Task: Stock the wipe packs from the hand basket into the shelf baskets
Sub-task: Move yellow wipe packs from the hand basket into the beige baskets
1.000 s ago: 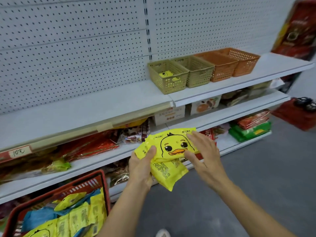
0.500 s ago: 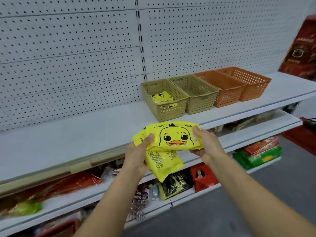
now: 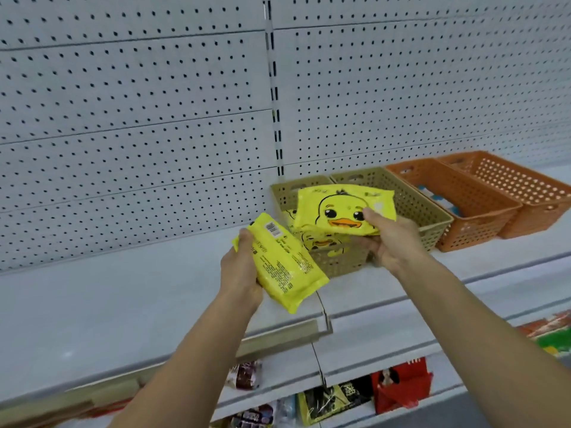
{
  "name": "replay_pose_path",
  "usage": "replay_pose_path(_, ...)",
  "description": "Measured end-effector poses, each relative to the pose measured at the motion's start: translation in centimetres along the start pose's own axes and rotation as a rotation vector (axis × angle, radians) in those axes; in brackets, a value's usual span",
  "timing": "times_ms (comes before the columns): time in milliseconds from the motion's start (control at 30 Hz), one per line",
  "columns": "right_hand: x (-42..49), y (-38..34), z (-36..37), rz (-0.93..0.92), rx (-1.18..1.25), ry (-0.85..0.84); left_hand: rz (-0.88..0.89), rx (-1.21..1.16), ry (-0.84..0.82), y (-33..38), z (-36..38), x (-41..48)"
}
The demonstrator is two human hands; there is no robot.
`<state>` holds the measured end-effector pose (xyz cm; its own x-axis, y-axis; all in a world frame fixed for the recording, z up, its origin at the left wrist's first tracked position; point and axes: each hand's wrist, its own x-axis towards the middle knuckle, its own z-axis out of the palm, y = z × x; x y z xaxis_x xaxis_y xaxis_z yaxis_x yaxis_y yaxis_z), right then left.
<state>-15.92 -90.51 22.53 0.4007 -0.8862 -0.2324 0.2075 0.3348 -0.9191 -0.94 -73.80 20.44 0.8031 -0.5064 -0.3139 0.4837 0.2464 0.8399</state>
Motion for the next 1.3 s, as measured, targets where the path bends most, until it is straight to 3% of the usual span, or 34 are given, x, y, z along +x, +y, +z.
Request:
replay_pose_path(133, 6.4, -1.0, 1.6, -0.033, -0.146, 0.035, -0.040, -0.092, 0.075, 0.6, -0.3, 2.6)
replay_pose_path(333, 14.0, 1.0, 6.0, 0.038, -0.417, -0.057, -0.021, -0.158, 0.171, 1.5, 0.8, 5.9)
replay_pose_path(567, 18.4, 2.9, 10.0, 0.189, -0.510, -0.016, 0.019, -0.174, 0.175, 1.6, 1.9, 9.4)
replay_pose_path(800, 20.2, 3.6, 10.8, 0.322, -0.467, -0.036, 0.016, -0.220, 0.185, 1.0, 2.9, 11.1)
replay_pose_path(967, 19.7, 3.5, 10.3, 0.425, -0.088, -0.055, -0.004, -0.313, 0.181, 1.1, 3.4, 11.9)
replay_pose_path(1033, 19.2, 3.7, 9.8, 0.386, -0.067, -0.039, -0.006, -0.337, 0.167, 0.9, 3.5, 12.3)
replay_pose_path(1133, 17.1, 4.1, 8.9, 0.220, -0.323, -0.020, -0.013, -0.356, 0.148, 0.9, 4.0, 12.5)
replay_pose_path(1167, 16.1, 4.1, 8.5, 0.105, -0.417, -0.082, -0.014, -0.366, 0.146, 1.0, 4.3, 12.4)
replay_pose_path(1300, 12.1, 3.4, 6.9, -0.489, -1.014, -0.708, -0.015, -0.416, 0.133, 1.6, 5.5, 12.2)
